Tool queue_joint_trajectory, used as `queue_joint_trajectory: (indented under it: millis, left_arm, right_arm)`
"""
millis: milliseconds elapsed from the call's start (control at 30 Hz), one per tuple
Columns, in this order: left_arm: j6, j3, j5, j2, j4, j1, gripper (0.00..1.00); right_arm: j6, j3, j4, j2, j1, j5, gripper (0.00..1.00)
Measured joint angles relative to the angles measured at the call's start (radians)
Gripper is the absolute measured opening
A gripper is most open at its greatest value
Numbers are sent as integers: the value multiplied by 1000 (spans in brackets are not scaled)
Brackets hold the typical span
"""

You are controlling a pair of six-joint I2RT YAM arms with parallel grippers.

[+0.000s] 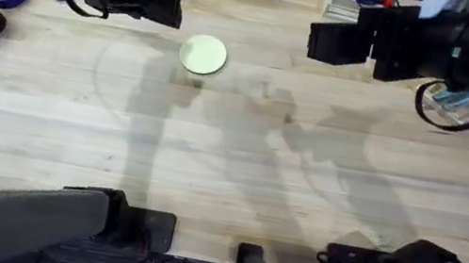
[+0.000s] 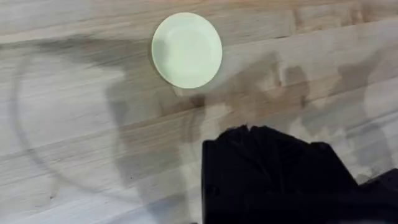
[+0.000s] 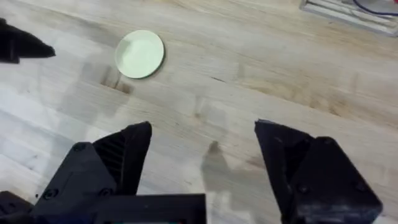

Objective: Pick up the plates from the table one by one and place each into a slot on the dish rack.

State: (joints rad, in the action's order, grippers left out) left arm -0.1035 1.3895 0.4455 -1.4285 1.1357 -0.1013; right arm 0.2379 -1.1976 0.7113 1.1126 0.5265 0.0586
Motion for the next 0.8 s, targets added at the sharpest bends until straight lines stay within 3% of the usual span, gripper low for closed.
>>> queue_joint_trajectory:
  millis: [267, 800]
  left_arm:
    - [-69, 0, 94, -99, -6, -73, 43]
    - [-115, 0, 142, -307, -109, -80, 42]
  right_arm:
    - [0, 0, 0, 0, 0, 0, 993]
    - [0, 0, 0, 0, 0, 0, 992]
